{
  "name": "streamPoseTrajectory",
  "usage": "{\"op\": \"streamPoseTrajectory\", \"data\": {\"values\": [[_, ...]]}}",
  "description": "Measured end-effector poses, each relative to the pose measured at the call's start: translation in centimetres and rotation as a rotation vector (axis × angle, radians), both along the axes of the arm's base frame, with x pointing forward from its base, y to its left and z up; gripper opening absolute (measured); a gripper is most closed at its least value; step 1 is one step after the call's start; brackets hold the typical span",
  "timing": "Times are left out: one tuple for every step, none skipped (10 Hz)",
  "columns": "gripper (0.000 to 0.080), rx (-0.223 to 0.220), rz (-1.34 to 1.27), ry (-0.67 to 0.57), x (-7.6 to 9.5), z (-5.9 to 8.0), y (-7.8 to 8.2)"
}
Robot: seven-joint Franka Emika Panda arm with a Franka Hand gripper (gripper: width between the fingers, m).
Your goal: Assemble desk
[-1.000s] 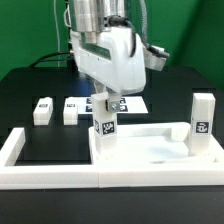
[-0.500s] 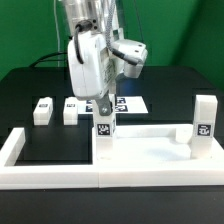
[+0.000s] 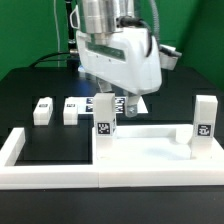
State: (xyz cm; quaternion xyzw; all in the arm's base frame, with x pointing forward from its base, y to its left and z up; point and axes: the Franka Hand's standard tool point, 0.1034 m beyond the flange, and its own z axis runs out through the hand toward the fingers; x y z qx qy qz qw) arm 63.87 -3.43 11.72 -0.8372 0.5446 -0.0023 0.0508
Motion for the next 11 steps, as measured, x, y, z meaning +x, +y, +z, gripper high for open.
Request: {"op": "streamPoseTrajectory", "data": {"values": [[0.0646, -0.005, 0.067, -0.005, 0.00, -0.11, -0.23], [0.0649, -0.008, 0.108, -0.007, -0.03, -0.16, -0.29], [0.0649, -0.014, 0.201, -0.014, -0.04, -0.17, -0.33], [0.0649, -0.019, 0.281, -0.021, -0.05, -0.18, -0.45], [0.0649, -0.046, 0.453, -0.034, 0.07, -0.07, -0.94], [0.0649, -0.060, 0.539, -0.046, 0.21, -0.04, -1.11], [0.0649, -0.059, 0.529, -0.044, 0.18, -0.08, -1.06], [0.0649, -0.059, 0.525, -0.043, 0.17, -0.09, -1.08], [0.0516, -0.057, 0.501, -0.041, 0.17, -0.11, -1.08], [0.0516, -0.055, 0.480, -0.040, 0.16, -0.13, -1.08], [0.0378, -0.052, 0.415, -0.035, 0.15, -0.16, -1.06]]}}
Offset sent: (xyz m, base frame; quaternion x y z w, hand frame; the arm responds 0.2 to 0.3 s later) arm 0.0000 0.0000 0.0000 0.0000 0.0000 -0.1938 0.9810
